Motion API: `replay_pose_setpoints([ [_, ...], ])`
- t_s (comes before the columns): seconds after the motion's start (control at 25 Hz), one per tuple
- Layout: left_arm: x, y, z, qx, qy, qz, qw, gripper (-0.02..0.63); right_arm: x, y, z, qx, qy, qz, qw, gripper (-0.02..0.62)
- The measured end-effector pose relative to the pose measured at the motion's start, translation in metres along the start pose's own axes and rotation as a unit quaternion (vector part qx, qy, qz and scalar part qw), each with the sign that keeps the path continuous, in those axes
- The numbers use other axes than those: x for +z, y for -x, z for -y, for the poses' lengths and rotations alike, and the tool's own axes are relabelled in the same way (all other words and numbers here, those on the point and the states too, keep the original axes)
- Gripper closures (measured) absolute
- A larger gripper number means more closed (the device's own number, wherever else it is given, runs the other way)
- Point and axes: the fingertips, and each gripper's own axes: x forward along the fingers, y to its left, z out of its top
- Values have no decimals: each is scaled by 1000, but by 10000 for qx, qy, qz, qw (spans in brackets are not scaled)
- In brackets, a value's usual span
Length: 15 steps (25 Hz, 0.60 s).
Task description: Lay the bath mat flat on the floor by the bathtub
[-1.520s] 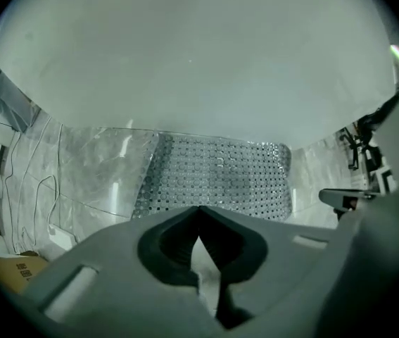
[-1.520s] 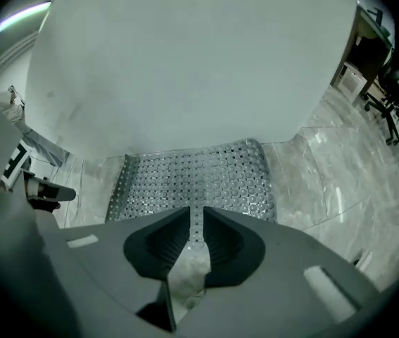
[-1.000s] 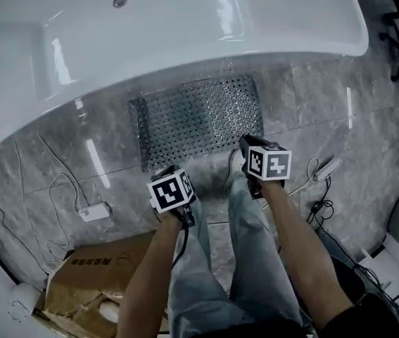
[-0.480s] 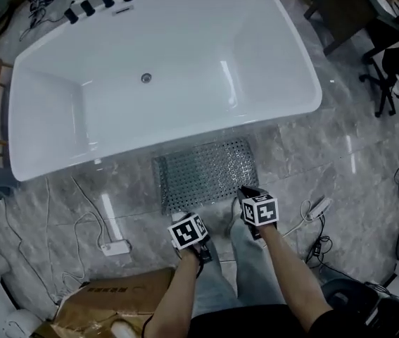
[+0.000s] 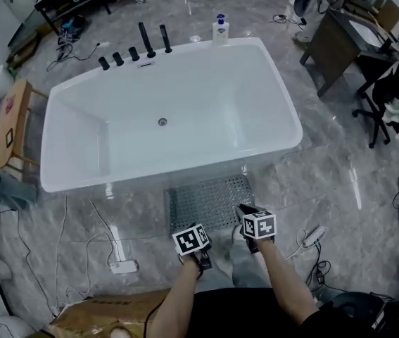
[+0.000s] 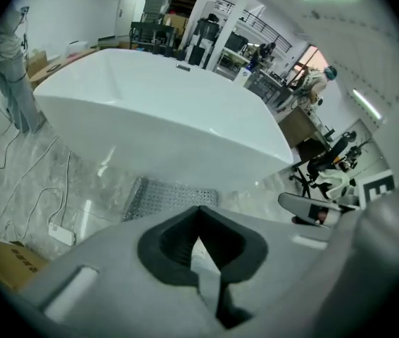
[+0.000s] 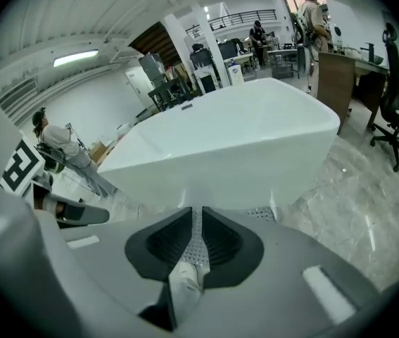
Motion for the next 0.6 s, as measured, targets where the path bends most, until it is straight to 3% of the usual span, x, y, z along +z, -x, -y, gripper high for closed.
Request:
replay_pose_setpoints([
  [0.32, 52, 67, 32, -293, 78, 856, 9959, 601, 75, 67, -27, 245, 312, 888, 9953, 551],
  [0.6, 104, 126, 62, -638, -98, 1599, 9850, 601, 160, 134, -55, 476, 894, 1957, 9754, 572],
])
